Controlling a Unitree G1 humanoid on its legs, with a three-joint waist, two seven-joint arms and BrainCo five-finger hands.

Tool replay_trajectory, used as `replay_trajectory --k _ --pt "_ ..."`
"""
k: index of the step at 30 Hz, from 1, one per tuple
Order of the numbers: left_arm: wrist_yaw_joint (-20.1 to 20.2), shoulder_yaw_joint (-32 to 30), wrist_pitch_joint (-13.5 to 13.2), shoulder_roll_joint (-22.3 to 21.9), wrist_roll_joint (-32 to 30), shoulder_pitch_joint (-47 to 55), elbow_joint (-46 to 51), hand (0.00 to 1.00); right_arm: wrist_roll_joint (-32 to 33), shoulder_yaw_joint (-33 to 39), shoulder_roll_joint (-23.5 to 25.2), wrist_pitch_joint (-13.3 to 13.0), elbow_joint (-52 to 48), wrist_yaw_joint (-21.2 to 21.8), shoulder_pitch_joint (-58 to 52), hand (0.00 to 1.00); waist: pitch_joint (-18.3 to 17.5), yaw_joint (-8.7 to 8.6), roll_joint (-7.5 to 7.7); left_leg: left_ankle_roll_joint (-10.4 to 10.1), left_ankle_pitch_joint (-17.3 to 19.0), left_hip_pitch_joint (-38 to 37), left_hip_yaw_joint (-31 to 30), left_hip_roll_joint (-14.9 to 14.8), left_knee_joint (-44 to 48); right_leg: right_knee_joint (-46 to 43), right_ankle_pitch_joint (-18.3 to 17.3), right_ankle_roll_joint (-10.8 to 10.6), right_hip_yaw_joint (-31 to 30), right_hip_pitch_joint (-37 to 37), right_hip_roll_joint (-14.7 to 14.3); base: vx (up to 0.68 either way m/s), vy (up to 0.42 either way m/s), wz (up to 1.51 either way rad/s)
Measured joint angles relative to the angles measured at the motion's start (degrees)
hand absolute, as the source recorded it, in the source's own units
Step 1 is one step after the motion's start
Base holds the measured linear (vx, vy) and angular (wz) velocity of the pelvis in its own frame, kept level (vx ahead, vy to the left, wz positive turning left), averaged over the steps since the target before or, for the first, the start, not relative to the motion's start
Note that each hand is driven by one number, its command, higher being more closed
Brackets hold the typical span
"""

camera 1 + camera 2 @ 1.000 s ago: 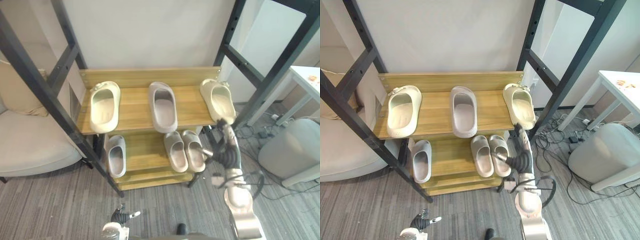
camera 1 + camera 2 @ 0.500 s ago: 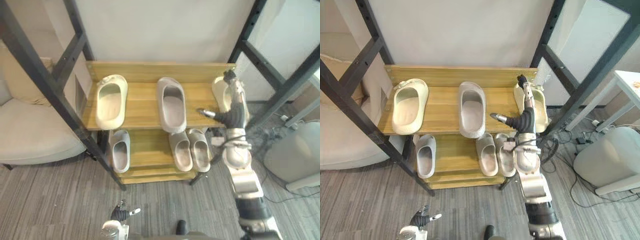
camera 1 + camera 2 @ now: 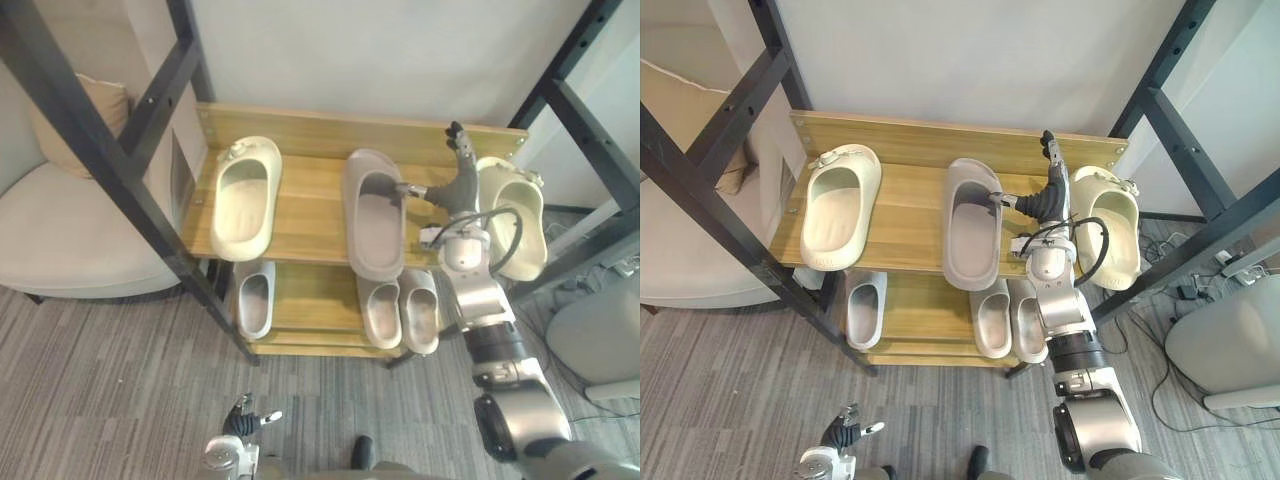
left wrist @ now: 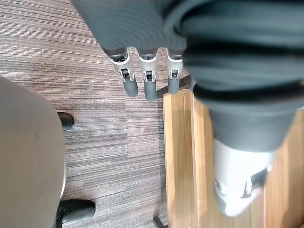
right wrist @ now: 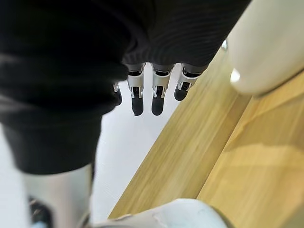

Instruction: Organize the slippers on the shoe rack

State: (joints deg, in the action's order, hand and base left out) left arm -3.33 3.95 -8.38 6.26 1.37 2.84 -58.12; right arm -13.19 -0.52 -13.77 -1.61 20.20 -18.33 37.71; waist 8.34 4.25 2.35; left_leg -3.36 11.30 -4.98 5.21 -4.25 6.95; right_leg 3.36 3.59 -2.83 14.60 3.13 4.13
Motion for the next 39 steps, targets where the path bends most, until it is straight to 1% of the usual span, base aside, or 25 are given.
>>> replay_trajectory --k 8,11,15,18,20,24,25,27,29,34,39 --pt "-0.1 0.51 -0.01 0.09 0.64 0.0 0.15 0.0 0.82 -0.85 0.0 -0.12 4.58 1.94 4.38 0.0 0.01 0.34 -0.02 -0.01 0.0 0.09 -0.34 -0.01 0.18 -0.16 -0.69 0.0 -0.04 0.01 0.07 -0.02 -0.009 0.0" --pt "-0.21 0.57 0.0 0.14 1.03 0.0 0.13 0.0 0.8 -2.15 0.04 -0.09 6.16 2.58 5.23 0.0 0.04 0.42 -0.01 -0.02 0.01 0.03 -1.05 -0.09 0.05 -1.15 -1.86 0.07 0.2 -0.07 0.15 -0.06 -0.028 0.08" --pt "-0.27 0.57 -0.15 0.07 1.18 -0.06 0.34 0.0 0.63 -3.14 0.14 0.07 10.76 3.66 7.41 0.0 0.07 1.1 -0.01 -0.04 0.0 0.1 -1.13 -0.33 -0.78 -1.22 -1.89 0.08 0.29 -0.5 -0.1 -0.08 -0.016 0.04" --pt "-0.25 0.56 -0.2 0.14 1.26 -0.1 0.69 0.0 -0.7 -4.23 0.17 0.48 12.8 4.15 8.48 0.0 0.16 1.64 0.18 -0.06 -0.01 0.87 -1.11 -0.09 -1.04 -1.27 -1.87 0.09 -0.01 -1.3 0.08 -0.1 0.004 -0.04" --pt "-0.31 0.57 -0.24 0.14 1.61 -0.11 0.7 0.0 -1.94 -4.89 0.43 0.89 14.98 4.82 8.86 0.0 0.14 1.95 0.25 -0.47 -0.31 0.77 -1.17 -0.03 -1.41 -1.29 -1.83 0.11 0.01 -1.26 0.13 -0.1 -0.001 0.03" --pt "-0.34 0.56 -0.25 0.41 2.6 -0.14 0.71 0.0 -5.49 -6.12 1.51 1.96 18.14 6.23 11.32 0.0 0.32 2.08 0.58 -0.83 -1.51 0.53 -1.2 -0.14 -2.82 -1.29 -1.57 0.46 0.02 -1.68 -0.09 -0.06 -0.021 0.01" --pt "-0.34 0.57 -0.2 0.45 2.79 -0.16 0.7 0.0 -6.58 -6.45 1.88 2.12 18.95 6.53 12.11 1.0 0.35 2.08 0.65 -0.91 -1.68 0.58 -1.16 -0.21 -3.02 -1.29 -1.48 0.57 -0.17 -2.01 -0.19 -0.04 -0.02 -0.1" --pt "-0.34 0.57 -0.17 0.62 2.98 -0.21 0.69 0.0 -7.33 -6.54 2.23 2.5 19.74 7.07 13.1 1.0 0.5 2.07 0.87 -0.98 -1.78 0.53 -1.1 -0.37 -3.09 -1.28 -1.4 0.69 -0.37 -2.1 -0.38 -0.03 -0.016 -0.07" --pt "-0.35 0.63 -0.04 0.96 3.32 -0.4 0.6 0.0 -9.4 -6.5 2.74 2.77 20.23 7.09 13.75 1.0 0.78 2.06 1.35 -1.09 -1.89 0.33 -0.97 -0.45 -3.27 -1.27 -1.3 0.84 -0.55 -2.09 -0.51 -0.03 -0.01 -0.05" --pt "-0.4 1.04 -0.02 1.43 3.74 -0.58 0.59 0.0 -10.73 -6.44 2.85 3.36 23.37 6.11 16.35 1.0 1.07 2.11 2.0 -1.09 -2.25 -0.13 -0.88 -0.37 -4.04 -1.26 -1.19 0.94 -0.7 -2.03 -0.49 0.0 0.0 -0.01" --pt "-0.4 1.04 -0.02 1.93 4.49 -0.88 0.43 0.0 -10.98 -6.19 2.72 3.31 23.42 5.83 17.12 1.0 1.56 2.13 2.86 -1.09 -2.25 -0.18 -0.79 -0.38 -4.14 -1.15 -1.19 0.94 -0.79 -2.02 -0.52 0.0 0.0 0.0"
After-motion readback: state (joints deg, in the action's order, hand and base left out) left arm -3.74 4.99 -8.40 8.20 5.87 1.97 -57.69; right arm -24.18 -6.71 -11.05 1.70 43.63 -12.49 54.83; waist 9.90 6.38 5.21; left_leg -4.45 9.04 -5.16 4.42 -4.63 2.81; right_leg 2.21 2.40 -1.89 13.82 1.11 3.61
